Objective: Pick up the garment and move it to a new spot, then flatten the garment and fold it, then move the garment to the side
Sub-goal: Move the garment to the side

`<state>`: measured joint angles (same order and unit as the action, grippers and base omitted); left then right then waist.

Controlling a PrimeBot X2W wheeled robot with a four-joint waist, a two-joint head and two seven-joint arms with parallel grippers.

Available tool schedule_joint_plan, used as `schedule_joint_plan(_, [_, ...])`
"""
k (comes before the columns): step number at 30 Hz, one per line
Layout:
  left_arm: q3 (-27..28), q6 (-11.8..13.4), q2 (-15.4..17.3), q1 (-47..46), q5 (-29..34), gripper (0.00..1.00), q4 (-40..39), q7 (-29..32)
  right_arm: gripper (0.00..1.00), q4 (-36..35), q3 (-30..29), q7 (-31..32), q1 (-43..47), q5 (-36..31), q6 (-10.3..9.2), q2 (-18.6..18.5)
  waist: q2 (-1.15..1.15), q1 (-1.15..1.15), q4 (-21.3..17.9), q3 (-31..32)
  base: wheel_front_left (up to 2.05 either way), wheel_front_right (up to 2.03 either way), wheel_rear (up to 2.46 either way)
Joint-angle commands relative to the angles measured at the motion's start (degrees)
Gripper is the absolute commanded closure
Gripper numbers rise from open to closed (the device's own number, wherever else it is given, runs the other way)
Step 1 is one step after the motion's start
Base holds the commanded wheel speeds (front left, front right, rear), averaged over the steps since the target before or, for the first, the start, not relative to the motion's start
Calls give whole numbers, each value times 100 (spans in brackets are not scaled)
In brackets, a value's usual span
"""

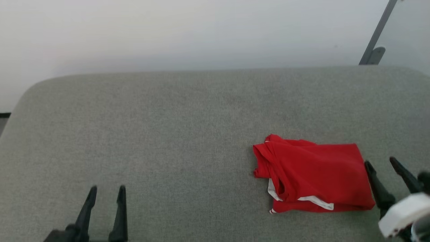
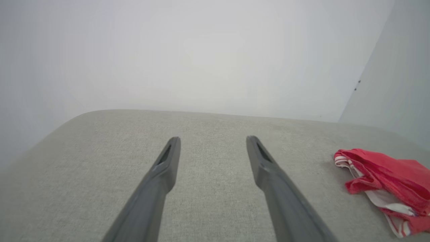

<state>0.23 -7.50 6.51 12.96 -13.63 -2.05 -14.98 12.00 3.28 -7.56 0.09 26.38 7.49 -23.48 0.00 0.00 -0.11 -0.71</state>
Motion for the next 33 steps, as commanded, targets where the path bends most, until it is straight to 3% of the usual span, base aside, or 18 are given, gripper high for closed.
schedule_joint_plan(1, [-45,7,1,-223,-8,0,-32,-27,0,70,79,421,-284,55,0,-165,0,0,-43,-237,0,0,0])
schedule_joint_plan(6, [-238,7,25,-731,-15,0,53,-27,0,167,502,1660,-1019,191,0,-787,0,0,-75,-790,0,0,0])
schedule_joint_plan(12, [-465,7,92,-1350,41,0,158,-27,0,102,1173,3142,-1689,909,0,-1538,0,0,-49,-1416,0,0,0])
schedule_joint_plan(17, [-552,7,115,-1739,40,0,187,-27,0,165,1395,3840,-1930,1523,0,-1706,0,0,19,-1814,0,0,0])
schedule_joint_plan(23, [-608,7,134,-2006,52,0,191,-27,0,347,1768,4070,-1936,1913,2,-1520,0,0,84,-2124,0,0,0])
schedule_joint_plan(24, [-603,7,144,-2033,51,0,199,-27,9,377,1849,4096,-1919,1989,2,-1473,0,0,87,-2167,0,0,0])
schedule_joint_plan(25, [-596,7,148,-2067,50,0,204,-27,63,400,1955,4129,-1912,2057,4,-1454,0,0,85,-2202,0,0,0])
schedule_joint_plan(26, [-585,7,154,-2096,50,0,207,-27,93,405,2038,4127,-1904,2115,9,-1429,0,0,73,-2233,0,0,0])
schedule_joint_plan(27, [-574,7,164,-2120,55,0,218,-27,100,450,2058,4090,-1905,2188,9,-1398,0,0,52,-2258,0,0,0])
schedule_joint_plan(33, [-631,7,261,-2228,98,0,241,-27,100,557,1991,3662,-2093,2365,-11,-1403,0,0,-197,-2339,0,0,0])
